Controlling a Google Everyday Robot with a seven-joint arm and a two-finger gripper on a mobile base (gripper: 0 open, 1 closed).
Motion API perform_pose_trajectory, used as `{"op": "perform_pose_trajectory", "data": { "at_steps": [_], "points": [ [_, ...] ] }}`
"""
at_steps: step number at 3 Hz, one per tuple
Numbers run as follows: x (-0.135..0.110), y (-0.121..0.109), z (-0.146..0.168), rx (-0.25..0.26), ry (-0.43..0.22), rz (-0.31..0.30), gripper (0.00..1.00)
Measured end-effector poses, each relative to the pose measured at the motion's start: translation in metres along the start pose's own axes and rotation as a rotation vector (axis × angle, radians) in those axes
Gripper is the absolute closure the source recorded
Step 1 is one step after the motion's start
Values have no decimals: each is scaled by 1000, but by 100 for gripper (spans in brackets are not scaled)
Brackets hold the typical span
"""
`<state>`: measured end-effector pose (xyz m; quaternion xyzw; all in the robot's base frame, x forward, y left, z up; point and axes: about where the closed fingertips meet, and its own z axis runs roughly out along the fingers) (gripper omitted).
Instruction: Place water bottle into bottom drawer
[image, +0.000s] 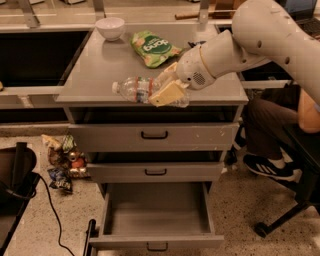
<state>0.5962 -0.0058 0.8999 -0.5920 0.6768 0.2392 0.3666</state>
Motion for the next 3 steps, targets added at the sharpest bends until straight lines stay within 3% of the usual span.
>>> {"op": "perform_pose_trajectory", "data": {
  "at_steps": [1,2,3],
  "points": [
    [0,0,0,0,0,0,100],
    [18,18,13,-30,-14,22,100],
    [55,48,30,-27,-67,73,100]
  ]
}}
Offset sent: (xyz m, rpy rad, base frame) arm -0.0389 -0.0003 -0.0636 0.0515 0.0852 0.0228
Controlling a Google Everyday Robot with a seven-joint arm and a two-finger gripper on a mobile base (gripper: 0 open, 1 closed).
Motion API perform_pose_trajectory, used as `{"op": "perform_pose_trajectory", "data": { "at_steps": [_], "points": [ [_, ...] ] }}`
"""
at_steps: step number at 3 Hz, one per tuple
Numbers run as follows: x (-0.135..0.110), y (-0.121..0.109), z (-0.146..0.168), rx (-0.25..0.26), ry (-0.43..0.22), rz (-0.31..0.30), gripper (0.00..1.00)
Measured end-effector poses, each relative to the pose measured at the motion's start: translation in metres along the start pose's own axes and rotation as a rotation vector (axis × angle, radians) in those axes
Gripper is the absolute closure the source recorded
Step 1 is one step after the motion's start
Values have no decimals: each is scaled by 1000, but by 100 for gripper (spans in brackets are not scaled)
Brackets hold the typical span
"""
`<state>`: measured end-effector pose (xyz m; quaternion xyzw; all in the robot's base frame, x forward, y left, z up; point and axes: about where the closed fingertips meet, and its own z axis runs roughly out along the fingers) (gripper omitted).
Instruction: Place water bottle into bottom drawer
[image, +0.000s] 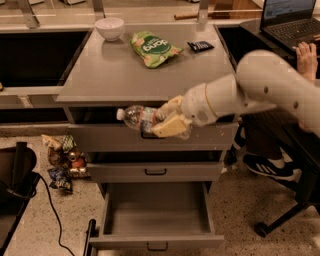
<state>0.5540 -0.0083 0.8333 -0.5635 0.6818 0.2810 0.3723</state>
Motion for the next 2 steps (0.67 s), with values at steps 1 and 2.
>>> {"op": "perform_pose_trajectory", "data": {
  "at_steps": [1,2],
  "points": [
    [62,25,21,39,-44,85,100],
    [137,58,54,51,-62,220,100]
  ]
}}
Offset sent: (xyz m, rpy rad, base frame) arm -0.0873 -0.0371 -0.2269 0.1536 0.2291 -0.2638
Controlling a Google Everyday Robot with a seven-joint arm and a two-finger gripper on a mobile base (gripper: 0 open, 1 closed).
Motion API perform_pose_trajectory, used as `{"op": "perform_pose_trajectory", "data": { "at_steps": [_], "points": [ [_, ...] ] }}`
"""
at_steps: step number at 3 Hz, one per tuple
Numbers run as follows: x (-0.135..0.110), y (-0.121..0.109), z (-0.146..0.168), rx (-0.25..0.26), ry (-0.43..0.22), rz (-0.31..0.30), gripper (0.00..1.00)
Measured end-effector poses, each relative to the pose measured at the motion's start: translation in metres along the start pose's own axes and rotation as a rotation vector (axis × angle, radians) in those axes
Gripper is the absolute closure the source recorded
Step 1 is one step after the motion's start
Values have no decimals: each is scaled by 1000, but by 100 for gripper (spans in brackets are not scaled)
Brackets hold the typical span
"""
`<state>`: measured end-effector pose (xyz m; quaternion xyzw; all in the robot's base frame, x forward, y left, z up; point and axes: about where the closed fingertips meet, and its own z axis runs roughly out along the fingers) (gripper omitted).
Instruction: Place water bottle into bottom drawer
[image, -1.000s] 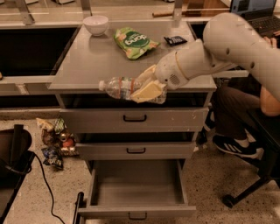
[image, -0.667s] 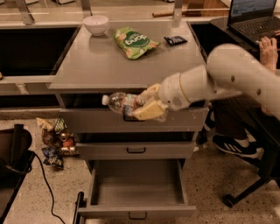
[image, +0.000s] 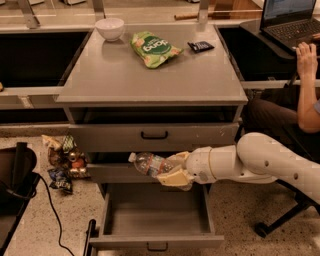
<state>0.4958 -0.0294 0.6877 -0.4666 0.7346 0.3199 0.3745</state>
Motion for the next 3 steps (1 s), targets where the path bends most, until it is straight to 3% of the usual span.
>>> {"op": "perform_pose_trajectory", "data": {
  "at_steps": [1,2,3],
  "points": [
    [0,0,0,0,0,0,100],
    [25,-8,13,-3,-17,53,100],
    [89,-25,43,21,6,143,100]
  ]
}}
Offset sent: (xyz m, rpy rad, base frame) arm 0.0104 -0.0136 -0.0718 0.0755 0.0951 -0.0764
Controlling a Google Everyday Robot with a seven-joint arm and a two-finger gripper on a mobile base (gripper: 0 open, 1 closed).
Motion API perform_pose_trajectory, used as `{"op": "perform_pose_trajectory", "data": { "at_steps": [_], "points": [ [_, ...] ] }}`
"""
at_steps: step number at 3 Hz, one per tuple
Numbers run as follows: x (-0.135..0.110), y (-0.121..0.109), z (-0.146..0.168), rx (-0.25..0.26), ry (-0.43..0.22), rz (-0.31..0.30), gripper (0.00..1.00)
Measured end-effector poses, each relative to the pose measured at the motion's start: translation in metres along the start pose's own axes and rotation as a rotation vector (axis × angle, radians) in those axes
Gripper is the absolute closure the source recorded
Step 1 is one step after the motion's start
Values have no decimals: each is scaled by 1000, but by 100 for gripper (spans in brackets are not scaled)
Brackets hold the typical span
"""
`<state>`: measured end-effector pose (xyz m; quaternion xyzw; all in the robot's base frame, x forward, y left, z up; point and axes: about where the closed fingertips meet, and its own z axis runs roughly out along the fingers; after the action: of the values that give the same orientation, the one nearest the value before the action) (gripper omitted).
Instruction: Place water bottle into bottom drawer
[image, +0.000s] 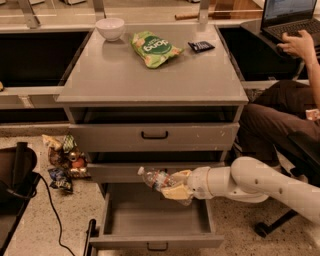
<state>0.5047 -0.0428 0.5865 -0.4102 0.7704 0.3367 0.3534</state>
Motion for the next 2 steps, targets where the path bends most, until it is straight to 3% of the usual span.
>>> {"op": "perform_pose_trajectory", "data": {
  "at_steps": [2],
  "points": [
    [119,-34,63,-5,29,207,100]
  ]
}}
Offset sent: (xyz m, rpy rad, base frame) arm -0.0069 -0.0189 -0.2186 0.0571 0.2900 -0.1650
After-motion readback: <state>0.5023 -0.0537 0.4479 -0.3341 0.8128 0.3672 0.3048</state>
